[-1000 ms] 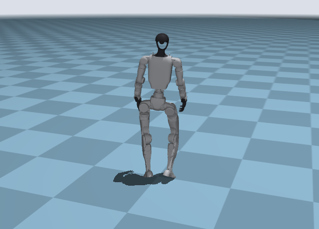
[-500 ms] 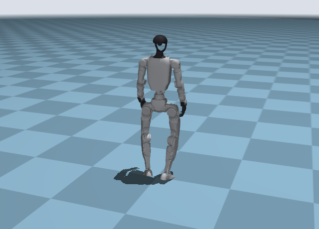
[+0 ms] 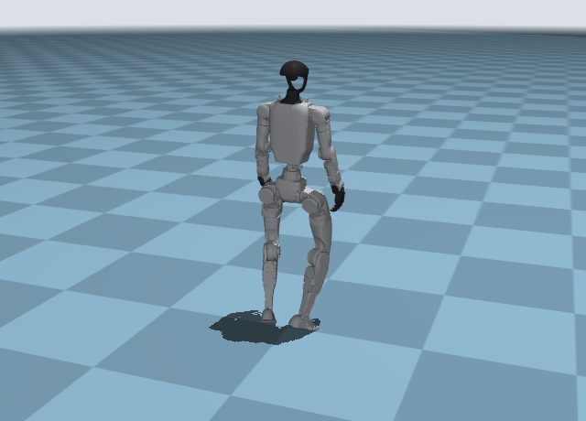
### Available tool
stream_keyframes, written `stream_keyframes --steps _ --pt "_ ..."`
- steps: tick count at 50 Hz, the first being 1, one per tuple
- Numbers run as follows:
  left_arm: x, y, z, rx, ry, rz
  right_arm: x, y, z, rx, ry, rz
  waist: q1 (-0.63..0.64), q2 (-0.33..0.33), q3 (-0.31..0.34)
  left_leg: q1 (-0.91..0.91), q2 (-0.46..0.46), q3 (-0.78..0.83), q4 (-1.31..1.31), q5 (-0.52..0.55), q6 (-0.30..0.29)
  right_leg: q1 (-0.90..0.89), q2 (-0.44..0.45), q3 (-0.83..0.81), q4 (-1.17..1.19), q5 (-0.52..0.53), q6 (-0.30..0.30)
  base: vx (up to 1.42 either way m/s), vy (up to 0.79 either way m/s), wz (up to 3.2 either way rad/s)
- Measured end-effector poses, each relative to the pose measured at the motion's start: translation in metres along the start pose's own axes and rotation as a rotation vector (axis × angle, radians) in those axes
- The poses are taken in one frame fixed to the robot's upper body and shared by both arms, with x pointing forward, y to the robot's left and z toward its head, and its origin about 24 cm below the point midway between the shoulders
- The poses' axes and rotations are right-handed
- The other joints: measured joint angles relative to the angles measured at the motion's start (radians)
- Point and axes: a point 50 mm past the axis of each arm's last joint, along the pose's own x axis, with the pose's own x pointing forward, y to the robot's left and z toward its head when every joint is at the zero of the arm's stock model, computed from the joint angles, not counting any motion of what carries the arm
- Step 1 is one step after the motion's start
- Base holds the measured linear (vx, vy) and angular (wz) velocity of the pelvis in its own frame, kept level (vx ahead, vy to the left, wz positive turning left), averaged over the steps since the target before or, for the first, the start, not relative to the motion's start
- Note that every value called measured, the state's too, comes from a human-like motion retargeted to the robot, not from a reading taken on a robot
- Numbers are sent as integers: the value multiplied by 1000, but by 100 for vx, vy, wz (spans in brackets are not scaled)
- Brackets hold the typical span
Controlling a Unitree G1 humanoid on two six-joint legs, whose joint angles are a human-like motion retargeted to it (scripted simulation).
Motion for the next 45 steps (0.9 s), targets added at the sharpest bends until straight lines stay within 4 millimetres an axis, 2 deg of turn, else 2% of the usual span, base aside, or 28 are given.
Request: stream_keyframes --steps 10,18,23,25,30,38,45 --pt "0 -6 -9 28 14 -2 2 4 7 -63 -24 0 3 -7 9 3 -2 13 28 -7 10 6 -3 8 -3 -28 23 -2 1 -48" --pt "3 -4 11 71 -42 18 0 3 2 -111 -17 -8 11 -6 18 -4 -2 -6 66 -73 -3 34 0 -3 20 -137 -3 0 2 -66" --pt "3 -2 17 76 -55 31 2 4 10 -125 -37 -11 11 1 35 -5 7 -13 111 -106 -4 52 4 -8 30 -168 -10 1 3 -68" --pt "4 -1 23 79 -64 33 3 4 20 -127 -54 -10 11 10 43 -4 14 -16 112 -101 -8 65 19 -11 -1 -157 -9 1 2 -68" --pt "5 -6 14 68 -42 24 5 6 28 -134 -71 3 3 14 59 -6 26 -2 175 -103 4 62 17 4 31 -170 6 -1 3 -72" --pt "6 -12 10 61 -15 -6 9 14 54 -142 -120 36 -4 17 83 -2 24 6 190 -16 -5 67 8 -4 66 -174 -8 -1 2 -92" --pt "7 -13 14 52 -27 -15 10 21 60 -135 -136 60 15 25 104 -8 12 -28 171 103 -65 87 -52 -101 151 -44 -65 -3 4 -117"
